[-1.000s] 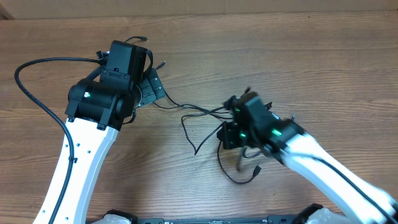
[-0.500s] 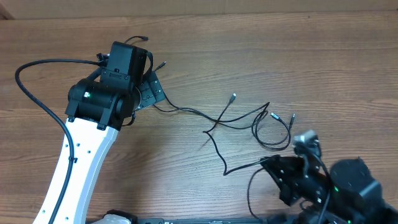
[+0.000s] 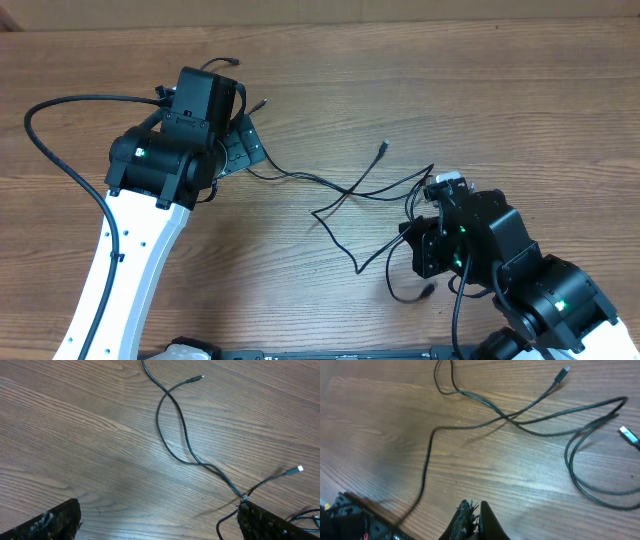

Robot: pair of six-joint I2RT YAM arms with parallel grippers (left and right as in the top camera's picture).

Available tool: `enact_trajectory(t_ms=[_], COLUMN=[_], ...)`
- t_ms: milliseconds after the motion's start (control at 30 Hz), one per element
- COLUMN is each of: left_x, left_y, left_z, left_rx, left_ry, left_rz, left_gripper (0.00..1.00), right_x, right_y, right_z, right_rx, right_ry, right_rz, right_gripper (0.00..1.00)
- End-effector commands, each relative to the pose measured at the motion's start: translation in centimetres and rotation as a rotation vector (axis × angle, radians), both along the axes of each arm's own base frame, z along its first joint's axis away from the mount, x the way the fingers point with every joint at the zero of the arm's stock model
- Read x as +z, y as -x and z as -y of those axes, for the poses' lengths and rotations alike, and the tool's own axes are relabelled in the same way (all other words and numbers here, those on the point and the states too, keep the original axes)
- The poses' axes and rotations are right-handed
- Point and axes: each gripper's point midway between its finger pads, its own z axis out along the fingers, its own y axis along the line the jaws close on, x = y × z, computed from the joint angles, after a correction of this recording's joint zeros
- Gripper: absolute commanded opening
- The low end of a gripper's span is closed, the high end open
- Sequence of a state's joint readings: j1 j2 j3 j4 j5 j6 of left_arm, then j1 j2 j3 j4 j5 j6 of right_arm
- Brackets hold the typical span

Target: Untangle cables

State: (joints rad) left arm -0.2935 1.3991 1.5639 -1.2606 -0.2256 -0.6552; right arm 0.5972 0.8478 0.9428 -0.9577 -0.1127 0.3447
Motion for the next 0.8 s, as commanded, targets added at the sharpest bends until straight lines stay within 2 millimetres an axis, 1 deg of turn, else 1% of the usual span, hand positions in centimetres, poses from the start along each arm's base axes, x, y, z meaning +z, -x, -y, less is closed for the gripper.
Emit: enact_trajectory(t_ms=[0,67,133,233,300,400,467,567,633,667,733,767], left_x=[0.7,0.7,0.7,0.7,0.7,0.7,0.7,0.7,0.7,0.7,0.7,0.7], left_y=[0.0,0.0,0.0,0.0,0.0,0.0,0.0,0.0,0.0,0.0,0.0,0.0], left_z=[-0.5,-0.5,-0.5,-0.5,-0.5,-0.5,-0.5,-0.5,-0.5,-0.5,-0.5,-0.5], left_rx=[0.011,0.011,0.011,0.011,0.011,0.011,0.011,0.011,0.011,0.011,0.011,0.011], left_ry=[-0.011,-0.011,-0.011,-0.011,-0.011,-0.011,-0.011,-0.011,-0.011,-0.011,-0.011,-0.011], left_rz=[0.025,0.025,0.025,0.025,0.025,0.025,0.025,0.025,0.025,0.025,0.025,0.025], left_gripper=[0.99,1.0,1.0,0.99,1.0,1.0,1.0,1.0,1.0,1.0,0.99,0.99], right_x=[5.4,8.0,9.8,10.9,12.2,16.0,19.1,22.3,23.3,23.4,22.8,21.9], right_y=[-0.8,-1.1,-1.4,-1.9,-2.1,-1.8,-1.0,0.4,1.1,1.3,1.9,2.2], right_z=[-0.3,-0.5,-0.8,-1.0,-1.2,-1.0,-0.5,0.5,0.9,1.0,0.3,-0.4], right_rx=[0.014,0.041,0.094,0.199,0.214,0.196,0.184,0.17,0.166,0.168,0.218,0.265], right_ry=[-0.065,-0.088,-0.077,0.012,0.014,-0.037,-0.071,-0.109,-0.122,-0.126,-0.141,-0.152], right_rz=[0.166,0.263,0.373,0.52,0.584,0.68,0.745,0.818,0.846,0.85,0.825,0.794], right_gripper=[0.04,0.04,0.04,0.04,0.04,0.04,0.04,0.04,0.04,0.04,0.04,0.04])
